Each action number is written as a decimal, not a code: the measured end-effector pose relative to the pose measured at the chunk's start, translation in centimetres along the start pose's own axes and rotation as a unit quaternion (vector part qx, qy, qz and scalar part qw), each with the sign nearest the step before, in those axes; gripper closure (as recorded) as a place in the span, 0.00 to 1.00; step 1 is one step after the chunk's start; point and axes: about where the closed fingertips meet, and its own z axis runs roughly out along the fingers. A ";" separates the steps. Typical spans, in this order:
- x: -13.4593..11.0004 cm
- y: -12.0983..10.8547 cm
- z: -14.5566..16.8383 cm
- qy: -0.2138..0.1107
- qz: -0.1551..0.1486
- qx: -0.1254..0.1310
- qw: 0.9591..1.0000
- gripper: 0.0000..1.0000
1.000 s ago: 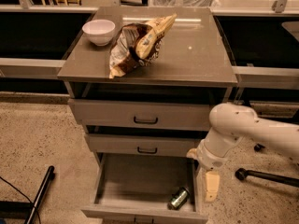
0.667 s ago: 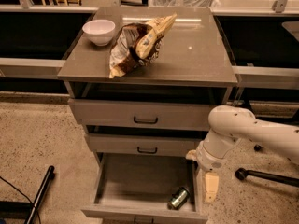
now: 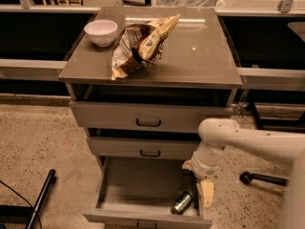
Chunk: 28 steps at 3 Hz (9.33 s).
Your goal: Pick green can from bottom drawer and place on counter
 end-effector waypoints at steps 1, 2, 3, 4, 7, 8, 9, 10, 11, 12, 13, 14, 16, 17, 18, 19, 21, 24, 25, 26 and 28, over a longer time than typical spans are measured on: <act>0.9 -1.0 5.3 0.000 -0.096 -0.006 0.995 0.00; 1.0 -0.9 5.4 0.002 -0.108 -0.008 0.994 0.00; 1.1 -3.6 8.0 0.013 -0.118 -0.028 0.993 0.00; 0.2 -4.8 13.0 -0.003 -0.186 -0.017 0.982 0.00; 1.7 -8.5 16.8 0.001 -0.221 0.057 0.974 0.00; 3.5 -9.5 19.4 0.037 -0.242 0.098 0.965 0.00; 3.5 -11.2 19.4 0.054 -0.273 0.133 0.951 0.00; 4.3 -12.0 21.4 0.047 -0.269 0.109 0.956 0.00; 5.7 -13.6 24.3 0.046 -0.273 0.093 0.957 0.06; 7.0 -14.6 26.6 0.068 -0.280 0.087 0.954 0.18; 8.5 -15.6 29.1 0.101 -0.283 0.091 0.949 0.16; 9.9 -16.3 31.5 0.119 -0.285 0.090 0.947 0.17; 9.7 -15.8 29.8 0.101 -0.305 0.143 0.936 0.58; 8.7 -14.8 28.2 0.079 -0.318 0.168 0.930 0.80; 6.5 -13.9 25.3 0.021 -0.305 0.212 0.928 1.00; 3.5 -11.4 20.2 -0.071 -0.288 0.242 0.924 1.00; 3.4 -0.1 6.9 -0.086 -0.406 0.321 0.851 1.00; -8.2 3.3 -2.3 -0.022 -0.508 0.302 0.807 1.00; -14.9 4.8 -9.5 -0.010 -0.526 0.251 0.813 1.00; -15.4 5.7 -14.3 0.029 -0.530 0.226 0.817 1.00; -16.5 5.6 -15.9 0.045 -0.546 0.213 0.809 1.00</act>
Offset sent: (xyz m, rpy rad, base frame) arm -0.0051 0.0055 -0.0485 0.0476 -0.0234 0.1508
